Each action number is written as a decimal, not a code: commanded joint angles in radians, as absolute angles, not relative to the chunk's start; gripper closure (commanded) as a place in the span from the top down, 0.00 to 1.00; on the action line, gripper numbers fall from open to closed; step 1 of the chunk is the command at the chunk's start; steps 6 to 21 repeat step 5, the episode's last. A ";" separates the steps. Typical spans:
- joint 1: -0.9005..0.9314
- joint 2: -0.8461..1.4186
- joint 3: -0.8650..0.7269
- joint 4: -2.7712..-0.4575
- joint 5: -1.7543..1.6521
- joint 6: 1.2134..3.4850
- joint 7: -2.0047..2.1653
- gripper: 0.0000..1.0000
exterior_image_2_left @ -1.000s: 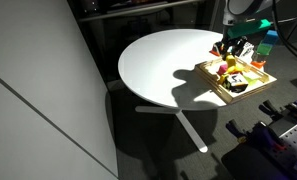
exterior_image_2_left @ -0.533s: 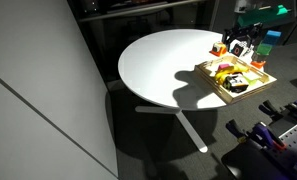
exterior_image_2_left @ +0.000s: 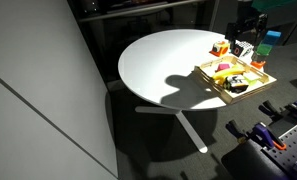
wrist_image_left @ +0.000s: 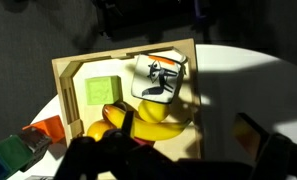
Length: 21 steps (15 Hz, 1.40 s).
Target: Put the banana on the tray
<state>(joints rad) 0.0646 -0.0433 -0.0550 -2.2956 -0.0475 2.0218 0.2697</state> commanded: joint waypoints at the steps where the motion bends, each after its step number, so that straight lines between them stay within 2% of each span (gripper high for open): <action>1: 0.043 -0.095 -0.027 -2.296 -0.024 1.924 0.200 1.00; 21: 0.042 -0.078 -0.019 -2.294 -0.037 1.944 0.226 1.00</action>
